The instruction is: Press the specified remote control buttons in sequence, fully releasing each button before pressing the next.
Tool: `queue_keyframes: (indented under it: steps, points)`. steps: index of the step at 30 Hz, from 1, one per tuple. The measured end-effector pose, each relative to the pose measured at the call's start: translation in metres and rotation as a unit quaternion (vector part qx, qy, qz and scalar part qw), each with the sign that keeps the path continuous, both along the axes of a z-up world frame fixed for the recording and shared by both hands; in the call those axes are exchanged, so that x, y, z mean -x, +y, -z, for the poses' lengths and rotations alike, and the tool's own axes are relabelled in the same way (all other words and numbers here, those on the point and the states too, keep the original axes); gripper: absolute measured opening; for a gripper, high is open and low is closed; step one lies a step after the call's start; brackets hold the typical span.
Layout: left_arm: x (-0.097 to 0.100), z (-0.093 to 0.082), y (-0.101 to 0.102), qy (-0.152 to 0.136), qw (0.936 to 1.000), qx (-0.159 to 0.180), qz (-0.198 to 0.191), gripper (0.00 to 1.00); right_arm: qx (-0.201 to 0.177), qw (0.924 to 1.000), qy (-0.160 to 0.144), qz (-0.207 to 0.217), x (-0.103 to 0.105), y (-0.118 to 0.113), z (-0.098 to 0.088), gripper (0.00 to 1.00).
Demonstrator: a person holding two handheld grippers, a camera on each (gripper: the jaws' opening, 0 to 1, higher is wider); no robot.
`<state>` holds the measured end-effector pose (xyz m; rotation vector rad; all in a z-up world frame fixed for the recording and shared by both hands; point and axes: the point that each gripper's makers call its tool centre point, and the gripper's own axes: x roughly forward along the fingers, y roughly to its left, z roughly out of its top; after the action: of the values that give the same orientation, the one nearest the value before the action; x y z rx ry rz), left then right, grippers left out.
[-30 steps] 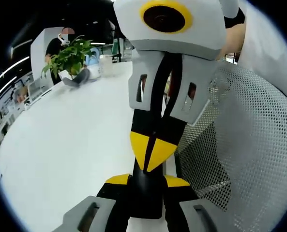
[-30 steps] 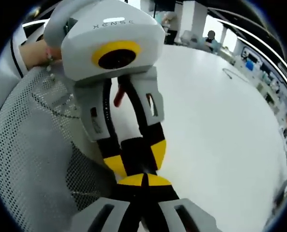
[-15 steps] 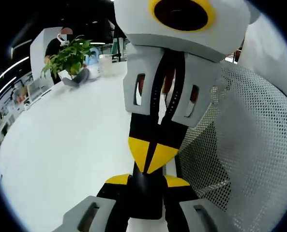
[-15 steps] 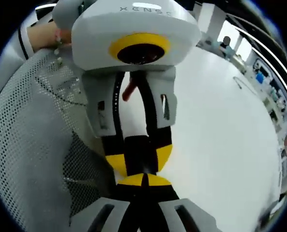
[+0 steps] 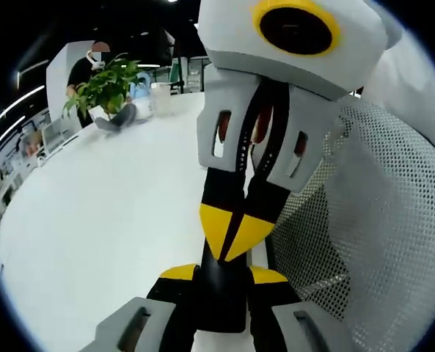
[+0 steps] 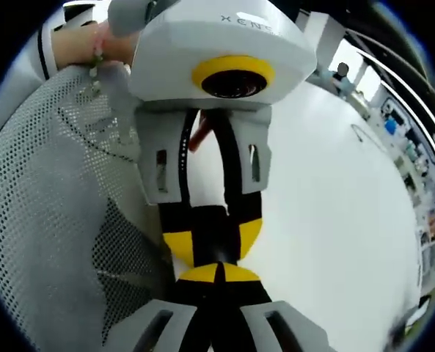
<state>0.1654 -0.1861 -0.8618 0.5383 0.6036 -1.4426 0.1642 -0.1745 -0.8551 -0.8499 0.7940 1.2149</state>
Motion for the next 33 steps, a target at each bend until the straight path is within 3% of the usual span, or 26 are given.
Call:
queue_keyframes:
  steps: [10,21,30,33]
  points:
    - [0.0001,0.0,0.0004,-0.001,1.0,-0.001,0.001,0.25,0.001,0.9996,0.016,0.021,0.0006,-0.0065,0.0003,0.0]
    - [0.0002,-0.0003,-0.0003,-0.003,0.9998,-0.002,-0.018,0.25,-0.002,0.9965,0.061,0.058,-0.0011,-0.0058,0.0003,0.0]
    - [-0.0006,-0.0007,0.0,-0.005,0.9997,0.008,-0.024,0.25,0.009,0.9947,0.065,0.08,-0.0015,-0.0054,0.0013,0.0]
    - [-0.0003,-0.0005,-0.0006,-0.006,0.9998,0.005,-0.02,0.25,-0.007,0.992,0.064,0.109,-0.0021,-0.0056,0.001,0.0]
